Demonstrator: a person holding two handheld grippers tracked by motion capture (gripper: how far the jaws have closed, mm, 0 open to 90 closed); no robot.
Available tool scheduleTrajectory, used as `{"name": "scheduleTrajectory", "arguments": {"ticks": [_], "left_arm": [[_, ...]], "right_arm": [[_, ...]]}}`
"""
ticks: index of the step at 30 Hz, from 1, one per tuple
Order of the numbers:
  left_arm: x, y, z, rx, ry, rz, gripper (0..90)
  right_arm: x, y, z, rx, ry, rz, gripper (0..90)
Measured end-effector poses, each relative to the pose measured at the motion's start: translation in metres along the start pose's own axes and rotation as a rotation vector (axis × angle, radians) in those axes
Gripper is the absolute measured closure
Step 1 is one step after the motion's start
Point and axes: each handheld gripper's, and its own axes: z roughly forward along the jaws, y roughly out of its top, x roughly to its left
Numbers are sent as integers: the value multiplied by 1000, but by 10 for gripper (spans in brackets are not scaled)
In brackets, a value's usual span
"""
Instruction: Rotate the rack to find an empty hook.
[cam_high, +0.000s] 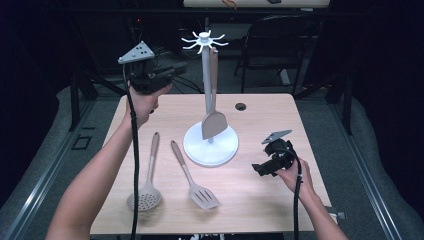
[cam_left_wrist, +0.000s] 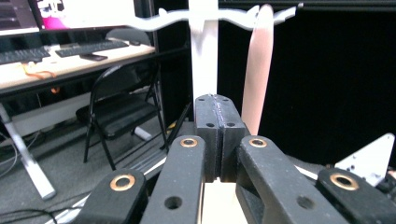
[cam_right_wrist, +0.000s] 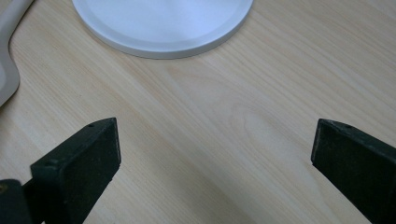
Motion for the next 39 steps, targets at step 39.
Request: {"name": "scheduleTrajectory", "arguments": {"ticks": [39], "left_arm": [[12, 34, 9, -26, 91, 36, 900]], "right_arm": [[-1, 0, 1, 8, 7, 0, 12]]}}
